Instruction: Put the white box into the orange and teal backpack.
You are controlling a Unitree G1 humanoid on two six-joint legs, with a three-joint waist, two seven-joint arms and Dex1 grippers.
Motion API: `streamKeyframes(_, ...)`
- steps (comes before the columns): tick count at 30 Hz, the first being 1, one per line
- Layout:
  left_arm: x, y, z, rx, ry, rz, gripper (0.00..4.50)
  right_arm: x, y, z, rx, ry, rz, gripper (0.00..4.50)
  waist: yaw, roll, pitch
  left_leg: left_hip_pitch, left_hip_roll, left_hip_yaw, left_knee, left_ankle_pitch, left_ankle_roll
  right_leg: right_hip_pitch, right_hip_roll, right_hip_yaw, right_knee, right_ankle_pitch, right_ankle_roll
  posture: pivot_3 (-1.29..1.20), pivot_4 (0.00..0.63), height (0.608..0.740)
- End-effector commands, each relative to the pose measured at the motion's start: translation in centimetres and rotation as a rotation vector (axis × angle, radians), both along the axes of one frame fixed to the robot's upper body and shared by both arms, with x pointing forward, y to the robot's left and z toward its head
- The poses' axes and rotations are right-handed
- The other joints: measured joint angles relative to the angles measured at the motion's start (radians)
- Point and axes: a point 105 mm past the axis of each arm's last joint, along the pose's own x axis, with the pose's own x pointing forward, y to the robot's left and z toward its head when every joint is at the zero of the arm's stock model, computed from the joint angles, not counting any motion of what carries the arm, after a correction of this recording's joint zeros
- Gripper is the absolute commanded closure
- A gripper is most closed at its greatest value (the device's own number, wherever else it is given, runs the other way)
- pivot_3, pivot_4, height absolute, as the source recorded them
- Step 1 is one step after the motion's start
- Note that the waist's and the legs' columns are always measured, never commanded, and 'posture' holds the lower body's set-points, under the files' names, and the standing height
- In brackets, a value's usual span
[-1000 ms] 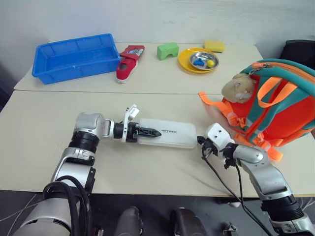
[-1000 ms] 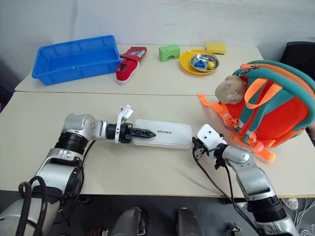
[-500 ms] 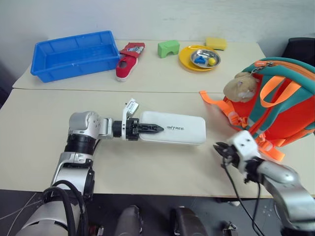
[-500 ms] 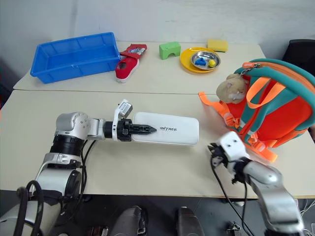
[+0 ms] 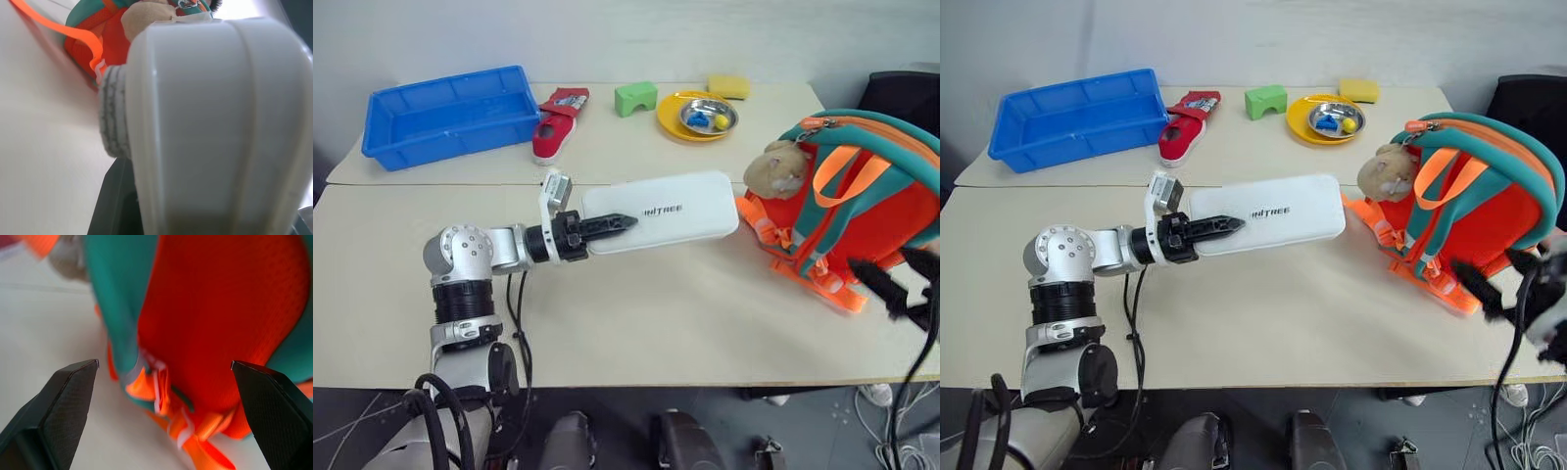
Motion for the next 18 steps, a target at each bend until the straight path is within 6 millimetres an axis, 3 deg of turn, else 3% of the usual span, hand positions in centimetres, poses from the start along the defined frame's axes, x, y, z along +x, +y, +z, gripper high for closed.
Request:
streamKeyframes(1, 0.2, 0.4, 2.2, -0.022, -0.107, 0.035, 3.21, 2.3, 1.4, 0.0, 0.110, -0.021, 0.049, 0.04, -0.001, 0.000, 0.000, 0.000, 0.000, 0.000, 0.000, 0.000, 0.000, 0.000, 0.000, 0.000, 0.000, 0.000, 0.000, 0.00, 0.150, 0.740)
streamKeyframes(8, 0.8, 1.7, 3.0, 0.027, -0.163, 0.122, 3.21, 6.6, 3.6, 1.0, 0.207, -0.091, 0.140, 0.04, -0.002, 0.000, 0.000, 0.000, 0.000, 0.001, -0.001, 0.000, 0.000, -0.002, 0.000, 0.001, 0.000, 0.000, 0.000, 0.00, 0.150, 0.740)
streamKeyframes(9, 0.9, 1.9, 3.0, 0.031, -0.168, 0.138, 3.21, 7.0, 3.9, 1.1, 0.206, -0.104, 0.146, 0.21, -0.002, 0.000, 0.000, 0.000, 0.000, 0.001, -0.001, 0.000, 0.000, -0.002, 0.000, 0.001, 0.000, 0.000, 0.000, 0.00, 0.150, 0.740)
streamKeyframes(11, 1.0, 2.4, 3.0, 0.037, -0.171, 0.171, 3.21, 7.5, 4.6, 1.2, 0.206, -0.119, 0.164, 0.66, -0.001, 0.000, 0.000, 0.000, 0.000, 0.001, -0.001, 0.000, 0.000, -0.002, 0.000, 0.001, 0.000, 0.000, 0.000, 0.00, 0.150, 0.740)
streamKeyframes(18, 2.3, 3.8, 2.5, -0.003, -0.167, 0.346, 3.21, 6.6, 7.3, 1.3, 0.194, -0.142, 0.351, 3.05, -0.001, 0.000, 0.000, -0.001, 0.000, 0.001, -0.001, 0.000, 0.000, -0.001, 0.000, 0.001, 0.000, 0.000, 0.000, 0.00, 0.150, 0.740)
